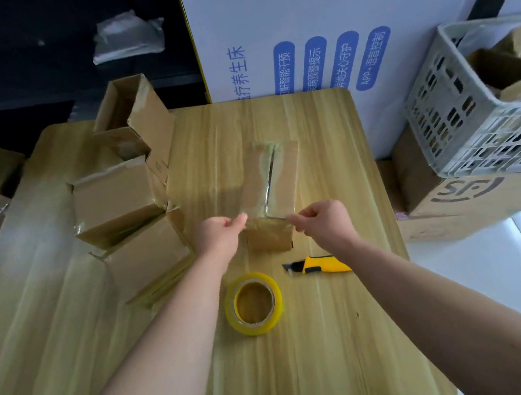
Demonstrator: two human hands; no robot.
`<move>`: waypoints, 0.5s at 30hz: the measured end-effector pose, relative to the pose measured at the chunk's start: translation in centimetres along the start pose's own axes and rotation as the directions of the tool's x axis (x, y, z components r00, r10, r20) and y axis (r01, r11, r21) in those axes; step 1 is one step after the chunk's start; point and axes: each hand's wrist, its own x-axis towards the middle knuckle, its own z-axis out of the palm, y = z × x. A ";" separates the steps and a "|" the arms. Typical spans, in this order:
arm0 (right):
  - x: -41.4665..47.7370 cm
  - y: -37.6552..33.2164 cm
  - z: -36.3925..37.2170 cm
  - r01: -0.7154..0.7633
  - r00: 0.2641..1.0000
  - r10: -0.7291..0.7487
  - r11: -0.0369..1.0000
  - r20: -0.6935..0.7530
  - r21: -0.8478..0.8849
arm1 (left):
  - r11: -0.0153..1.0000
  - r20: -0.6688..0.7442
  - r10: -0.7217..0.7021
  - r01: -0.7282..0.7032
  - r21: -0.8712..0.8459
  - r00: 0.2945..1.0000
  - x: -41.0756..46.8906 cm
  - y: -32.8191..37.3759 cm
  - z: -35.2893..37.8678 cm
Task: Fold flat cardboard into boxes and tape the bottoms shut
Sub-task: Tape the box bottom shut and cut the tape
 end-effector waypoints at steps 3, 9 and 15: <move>0.1 0.0 -0.2 -0.008 1.000 0.009 0.999 0.016 -0.047 | 1.000 0.059 0.030 -0.030 -0.004 0.998 0.4 -0.3 -0.4; 0.3 0.8 0.3 0.064 0.998 -0.065 0.992 -0.002 -0.106 | 0.965 0.166 0.221 -0.240 0.109 0.961 0.6 -0.6 -1.7; 1.3 1.5 0.4 0.214 0.977 -0.215 0.960 0.017 -0.178 | 0.859 0.170 0.382 -0.417 0.295 0.908 2.0 0.0 -2.6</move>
